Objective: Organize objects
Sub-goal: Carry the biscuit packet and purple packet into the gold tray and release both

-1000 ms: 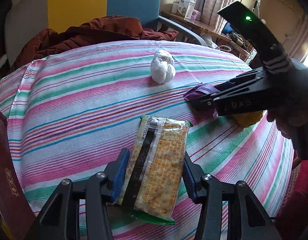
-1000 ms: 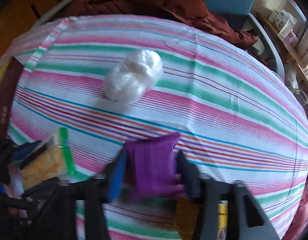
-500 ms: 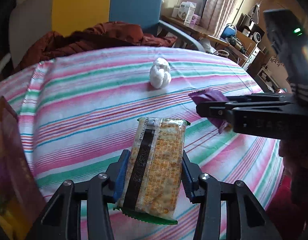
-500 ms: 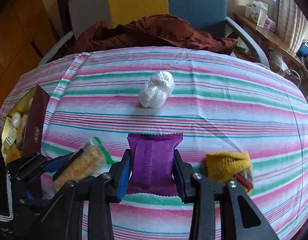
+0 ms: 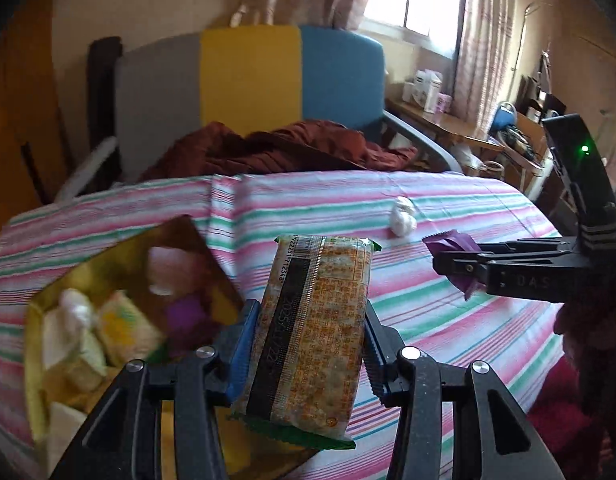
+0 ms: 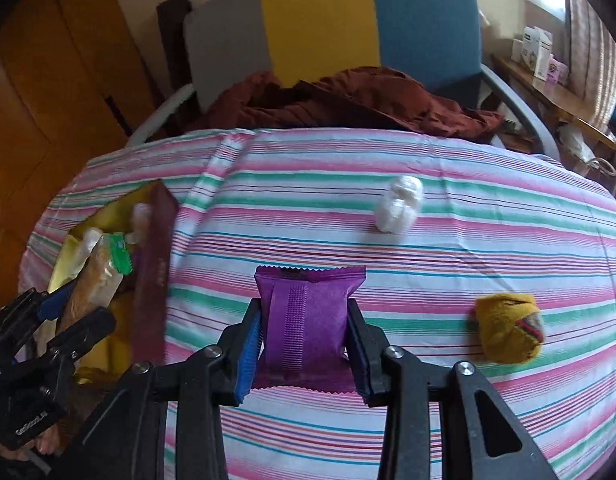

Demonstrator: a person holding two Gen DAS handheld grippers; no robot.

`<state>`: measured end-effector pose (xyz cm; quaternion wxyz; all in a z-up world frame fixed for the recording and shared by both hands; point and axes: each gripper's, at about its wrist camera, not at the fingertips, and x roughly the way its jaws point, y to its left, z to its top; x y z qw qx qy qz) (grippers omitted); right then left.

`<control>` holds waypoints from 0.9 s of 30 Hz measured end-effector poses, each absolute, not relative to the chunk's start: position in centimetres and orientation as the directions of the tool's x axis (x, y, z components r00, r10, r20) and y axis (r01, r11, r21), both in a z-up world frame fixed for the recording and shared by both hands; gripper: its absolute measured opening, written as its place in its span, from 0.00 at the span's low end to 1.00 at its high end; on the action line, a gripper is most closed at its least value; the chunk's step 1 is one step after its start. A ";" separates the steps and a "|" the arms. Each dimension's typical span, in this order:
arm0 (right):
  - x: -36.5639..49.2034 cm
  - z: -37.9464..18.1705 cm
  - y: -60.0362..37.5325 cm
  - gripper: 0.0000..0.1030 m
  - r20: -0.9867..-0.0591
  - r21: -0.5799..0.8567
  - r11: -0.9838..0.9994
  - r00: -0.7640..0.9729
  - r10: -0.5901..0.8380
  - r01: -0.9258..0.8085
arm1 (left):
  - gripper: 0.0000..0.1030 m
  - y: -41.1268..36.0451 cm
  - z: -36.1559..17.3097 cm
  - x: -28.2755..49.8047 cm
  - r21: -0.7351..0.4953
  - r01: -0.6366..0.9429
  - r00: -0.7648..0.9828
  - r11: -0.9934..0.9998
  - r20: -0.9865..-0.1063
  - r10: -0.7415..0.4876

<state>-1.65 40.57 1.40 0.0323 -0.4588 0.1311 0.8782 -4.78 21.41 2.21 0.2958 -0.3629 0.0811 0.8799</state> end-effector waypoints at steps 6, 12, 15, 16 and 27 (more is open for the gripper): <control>-2.2 1.9 35.4 0.37 -0.788 0.246 -0.965 -0.598 -0.145 -0.091 | 0.47 16.9 2.5 -4.5 -0.066 -0.516 -0.608 -0.854 -0.674 0.419; -2.3 1.4 30.8 0.37 -0.768 0.301 -0.953 -0.601 -0.221 -0.034 | 0.47 13.5 2.0 -3.9 -0.067 -0.472 -0.630 -0.879 -0.671 0.390; -2.2 1.0 28.9 0.37 -0.763 0.318 -0.948 -0.598 -0.245 -0.018 | 0.47 11.9 1.4 -3.6 -0.081 -0.451 -0.632 -0.889 -0.674 0.383; -2.3 0.9 28.4 0.37 -0.762 0.323 -0.946 -0.597 -0.250 -0.015 | 0.47 11.5 1.3 -3.5 -0.084 -0.445 -0.632 -0.892 -0.676 0.379; -1.9 -0.9 23.6 0.37 -0.784 0.296 -0.955 -0.565 -0.257 0.024 | 0.47 4.8 0.3 -3.5 -0.190 -0.348 -0.634 -0.918 -0.674 0.380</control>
